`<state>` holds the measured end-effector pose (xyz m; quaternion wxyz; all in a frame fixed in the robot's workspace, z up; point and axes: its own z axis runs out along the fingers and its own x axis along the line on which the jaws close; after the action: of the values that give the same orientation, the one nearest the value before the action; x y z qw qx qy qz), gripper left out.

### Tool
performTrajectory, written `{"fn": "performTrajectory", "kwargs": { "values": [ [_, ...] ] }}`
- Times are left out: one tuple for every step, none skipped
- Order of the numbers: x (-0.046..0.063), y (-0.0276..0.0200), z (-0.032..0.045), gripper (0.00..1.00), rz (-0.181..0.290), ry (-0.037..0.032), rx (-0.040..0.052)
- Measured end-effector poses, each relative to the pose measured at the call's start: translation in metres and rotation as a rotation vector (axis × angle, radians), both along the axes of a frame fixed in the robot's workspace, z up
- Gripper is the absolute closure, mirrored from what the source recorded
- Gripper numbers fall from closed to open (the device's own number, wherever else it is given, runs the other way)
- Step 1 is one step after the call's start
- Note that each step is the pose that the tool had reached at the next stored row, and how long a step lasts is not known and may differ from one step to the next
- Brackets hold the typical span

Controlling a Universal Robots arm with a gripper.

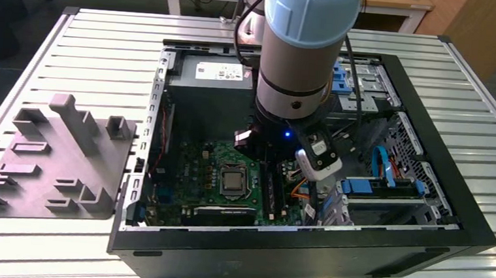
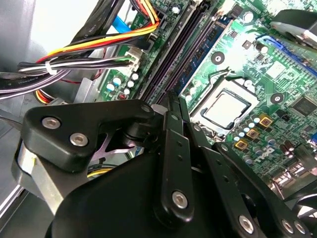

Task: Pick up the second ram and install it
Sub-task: 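Insert the second ram into the second slot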

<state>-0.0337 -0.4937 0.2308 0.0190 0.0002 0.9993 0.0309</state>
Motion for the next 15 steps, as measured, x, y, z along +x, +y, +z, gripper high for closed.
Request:
{"fn": "performTrajectory", "kwargs": {
  "values": [
    [0.0, 0.0, 0.0, 0.89, 0.0, 0.0, 0.0],
    [0.0, 0.0, -0.0001, 0.89, 0.0, 0.0, 0.0],
    [0.0, 0.0001, -0.0009, 0.89, 0.0, -0.0002, 0.0005],
    [0.0, 0.0001, -0.0015, 0.89, 0.0, -0.0002, 0.0005],
    [0.0, 0.0, -0.0016, 0.89, 0.0, -0.0001, 0.0002],
    [0.0, 0.0, -0.0016, 0.89, 0.0, -0.0001, 0.0001],
    [0.0, 0.0, -0.0016, 0.89, 0.0, 0.0, 0.0],
    [-0.0003, 0.0, -0.0018, 0.89, 0.0, -0.0001, 0.0001],
    [-0.0003, 0.0, -0.002, 0.89, 0.0, -0.0001, 0.0001],
    [-0.0003, 0.0, -0.002, 0.89, 0.0, 0.0, 0.0],
    [-0.0003, 0.0, -0.002, 0.89, 0.0, -0.0001, 0.0001],
    [-0.0005, 0.0, -0.0024, 0.89, 0.0, -0.0003, 0.0005],
    [-0.0008, 0.0, -0.0031, 0.89, 0.0, -0.0009, 0.002],
    [-0.0008, 0.0, -0.0031, 0.89, 0.0, -0.0009, 0.002],
    [-0.0008, 0.0, -0.003, 0.89, 0.0, -0.0009, 0.0019]
  ]
}}
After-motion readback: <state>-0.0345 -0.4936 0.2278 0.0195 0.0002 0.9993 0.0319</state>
